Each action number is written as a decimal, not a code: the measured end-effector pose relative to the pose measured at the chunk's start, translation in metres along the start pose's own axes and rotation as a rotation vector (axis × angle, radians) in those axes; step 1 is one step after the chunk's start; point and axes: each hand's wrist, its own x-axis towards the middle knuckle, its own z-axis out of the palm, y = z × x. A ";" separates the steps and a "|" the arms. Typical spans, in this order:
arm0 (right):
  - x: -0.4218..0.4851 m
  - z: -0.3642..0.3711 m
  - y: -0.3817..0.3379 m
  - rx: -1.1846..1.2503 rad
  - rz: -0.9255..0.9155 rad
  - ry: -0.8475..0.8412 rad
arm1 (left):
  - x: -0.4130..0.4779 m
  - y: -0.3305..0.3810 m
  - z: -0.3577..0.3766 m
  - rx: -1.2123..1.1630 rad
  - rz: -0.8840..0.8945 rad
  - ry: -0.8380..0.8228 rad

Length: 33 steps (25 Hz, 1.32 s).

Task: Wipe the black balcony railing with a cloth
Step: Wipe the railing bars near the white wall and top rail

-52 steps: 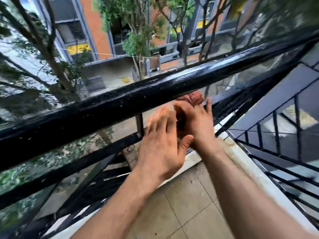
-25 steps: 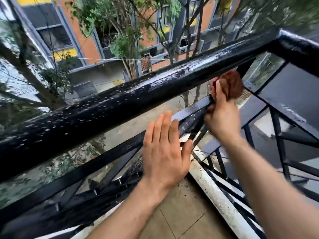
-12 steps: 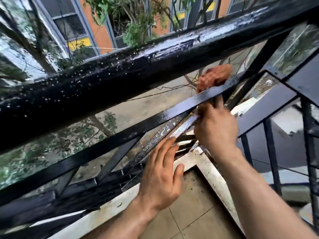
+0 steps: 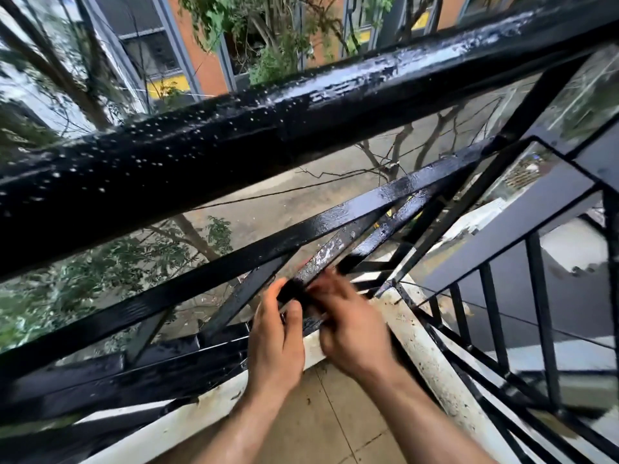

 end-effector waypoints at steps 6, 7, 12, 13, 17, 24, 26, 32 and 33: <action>0.024 -0.083 -0.028 -0.082 -0.102 0.445 | 0.003 0.014 0.002 -0.232 -0.166 0.115; 0.025 -0.071 -0.034 -0.156 -0.055 0.341 | 0.005 0.013 0.001 -0.248 -0.186 0.124; 0.025 -0.035 -0.052 -0.396 -0.049 -0.160 | 0.012 0.014 -0.001 -0.253 -0.275 0.149; 0.032 -0.045 -0.047 -0.403 0.017 -0.034 | 0.011 0.015 -0.001 -0.273 -0.247 0.139; 0.053 -0.038 -0.039 -0.353 0.090 0.134 | 0.022 0.004 -0.005 -0.329 -0.290 0.132; 0.055 -0.040 -0.037 -0.352 0.059 0.069 | 0.019 0.003 -0.020 -0.266 -0.245 0.018; 0.052 -0.043 -0.025 -0.391 0.106 0.357 | 0.014 0.011 -0.023 -0.258 -0.168 0.045; -0.002 0.066 -0.052 -0.224 -0.080 -0.424 | 0.018 0.015 -0.023 -0.081 0.173 0.011; -0.002 0.069 -0.056 -0.204 -0.138 -0.413 | 0.016 0.014 -0.027 -0.069 0.204 -0.009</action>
